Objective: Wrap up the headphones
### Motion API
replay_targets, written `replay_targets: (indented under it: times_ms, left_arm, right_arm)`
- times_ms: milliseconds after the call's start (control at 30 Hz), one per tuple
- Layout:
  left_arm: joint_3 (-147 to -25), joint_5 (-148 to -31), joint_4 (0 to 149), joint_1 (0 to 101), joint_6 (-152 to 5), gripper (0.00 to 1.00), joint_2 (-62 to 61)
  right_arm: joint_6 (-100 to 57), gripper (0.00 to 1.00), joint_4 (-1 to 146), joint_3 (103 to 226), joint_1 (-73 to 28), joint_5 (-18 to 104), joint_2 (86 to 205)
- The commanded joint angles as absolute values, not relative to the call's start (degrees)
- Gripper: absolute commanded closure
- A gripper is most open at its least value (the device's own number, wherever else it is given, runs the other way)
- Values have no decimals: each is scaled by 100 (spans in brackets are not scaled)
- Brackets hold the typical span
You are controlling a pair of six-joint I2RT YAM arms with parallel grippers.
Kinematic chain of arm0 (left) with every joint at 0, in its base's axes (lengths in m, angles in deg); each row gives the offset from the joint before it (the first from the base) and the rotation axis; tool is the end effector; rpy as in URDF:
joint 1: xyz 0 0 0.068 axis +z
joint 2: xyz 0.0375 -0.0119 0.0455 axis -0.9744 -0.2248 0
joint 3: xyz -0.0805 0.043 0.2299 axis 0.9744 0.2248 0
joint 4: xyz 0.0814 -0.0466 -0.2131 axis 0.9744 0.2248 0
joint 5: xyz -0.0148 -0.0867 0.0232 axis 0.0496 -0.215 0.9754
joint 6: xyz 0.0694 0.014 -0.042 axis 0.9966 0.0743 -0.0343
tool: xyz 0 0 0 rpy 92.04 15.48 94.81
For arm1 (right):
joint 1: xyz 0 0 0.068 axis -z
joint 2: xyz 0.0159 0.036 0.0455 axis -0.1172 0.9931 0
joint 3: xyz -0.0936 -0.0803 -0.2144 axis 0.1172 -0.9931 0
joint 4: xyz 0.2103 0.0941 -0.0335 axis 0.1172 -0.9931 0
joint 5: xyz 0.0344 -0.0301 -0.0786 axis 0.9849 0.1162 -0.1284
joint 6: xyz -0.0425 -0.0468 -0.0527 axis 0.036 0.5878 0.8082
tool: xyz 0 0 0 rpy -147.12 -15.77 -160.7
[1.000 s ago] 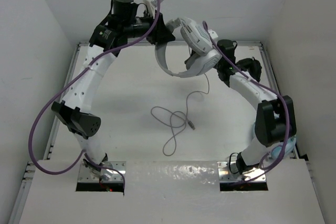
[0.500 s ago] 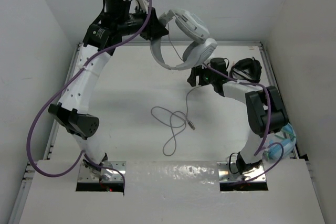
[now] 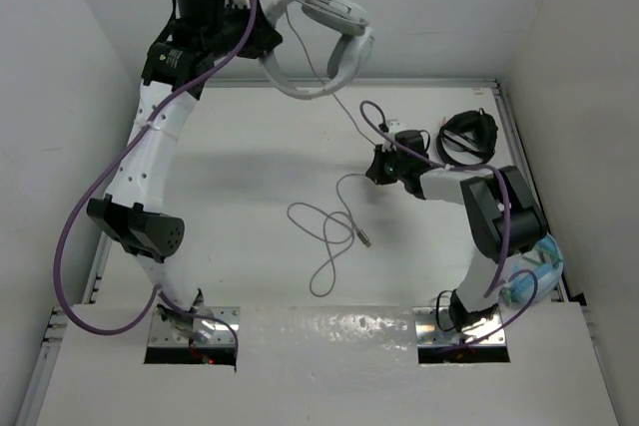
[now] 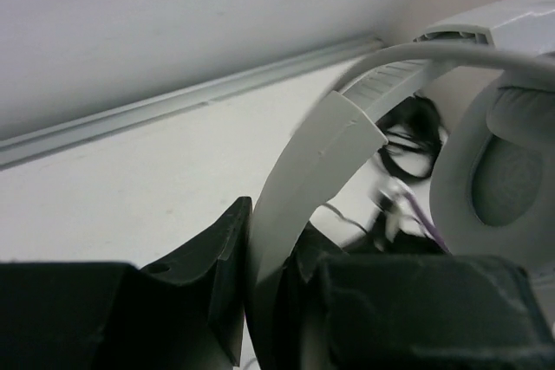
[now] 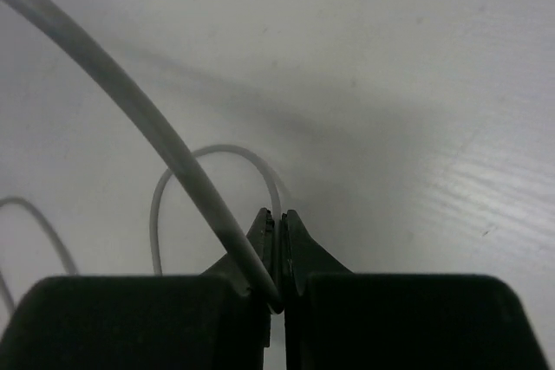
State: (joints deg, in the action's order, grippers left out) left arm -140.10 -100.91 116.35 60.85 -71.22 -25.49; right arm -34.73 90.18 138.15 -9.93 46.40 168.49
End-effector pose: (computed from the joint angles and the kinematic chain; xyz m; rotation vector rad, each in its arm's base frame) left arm 0.3476 -0.1261 0.4581 0.3584 1.8188 -0.6271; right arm 0.3456 0.1177 0.1161 -0.0445 2.2704 0.5571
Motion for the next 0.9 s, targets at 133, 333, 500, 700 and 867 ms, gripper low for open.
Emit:
replay_targets:
  times_ms: [133, 333, 500, 700, 867]
  left_arm:
    - [-14249, -8836, 10853, 6655, -7528, 100, -2657]
    - [-14022, -7729, 10292, 6971, -6844, 100, -2860]
    - [-14029, -7403, 9675, 6972, -6228, 100, -3185]
    - [-14047, -7297, 9491, 6937, -5735, 100, -3493]
    - [-13137, -7201, 9315, 6508, -4841, 100, -3414]
  right_arm:
    - [-3186, 100, 9196, 13275, -2208, 4605, 15774]
    - [-2914, 100, 8661, 13108, -2710, 4667, 14888]
    - [-2492, 100, 7729, 13257, -2957, 4369, 14333]
    - [-2175, 100, 7007, 13494, -3378, 4280, 13665]
    - [-2043, 100, 6428, 14624, -3704, 4368, 13471]
